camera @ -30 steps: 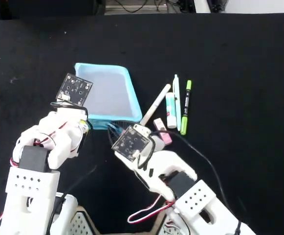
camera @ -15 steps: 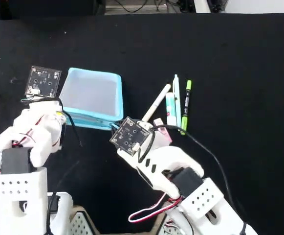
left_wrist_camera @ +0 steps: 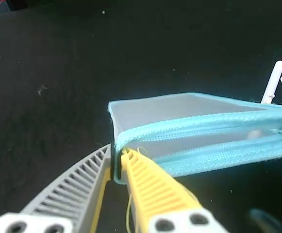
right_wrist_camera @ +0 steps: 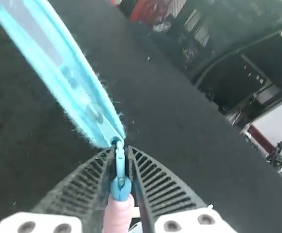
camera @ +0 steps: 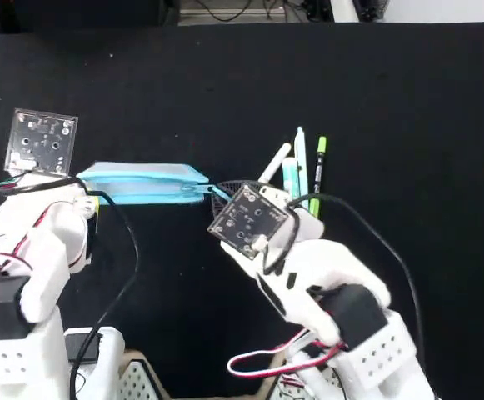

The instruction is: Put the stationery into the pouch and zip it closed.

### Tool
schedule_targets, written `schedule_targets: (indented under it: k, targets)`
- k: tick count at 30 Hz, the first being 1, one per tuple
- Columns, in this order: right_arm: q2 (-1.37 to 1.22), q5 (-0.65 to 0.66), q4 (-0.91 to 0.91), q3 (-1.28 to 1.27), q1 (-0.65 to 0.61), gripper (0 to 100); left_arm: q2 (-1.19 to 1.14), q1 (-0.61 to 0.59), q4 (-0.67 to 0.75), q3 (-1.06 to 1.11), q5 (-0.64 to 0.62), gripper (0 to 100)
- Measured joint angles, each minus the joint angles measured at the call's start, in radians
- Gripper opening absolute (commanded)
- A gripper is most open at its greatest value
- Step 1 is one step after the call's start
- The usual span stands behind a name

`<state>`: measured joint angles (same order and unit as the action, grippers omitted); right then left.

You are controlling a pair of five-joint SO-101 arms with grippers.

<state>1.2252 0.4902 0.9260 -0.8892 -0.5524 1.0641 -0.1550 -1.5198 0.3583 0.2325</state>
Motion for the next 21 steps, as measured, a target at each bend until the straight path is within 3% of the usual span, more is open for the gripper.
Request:
schedule_targets:
  k: [6,16,21]
  targets:
    - [-0.037,0.000,0.061,0.115,0.000,1.1,-0.038,0.000,-0.052,-0.100,0.000,3]
    - [-0.242,0.000,0.106,0.264,0.002,1.1,-0.414,-0.003,-0.226,-0.437,0.000,4]
    - [-0.245,0.002,0.106,0.267,0.005,1.1,-0.454,-0.003,-0.235,-0.476,0.000,15]
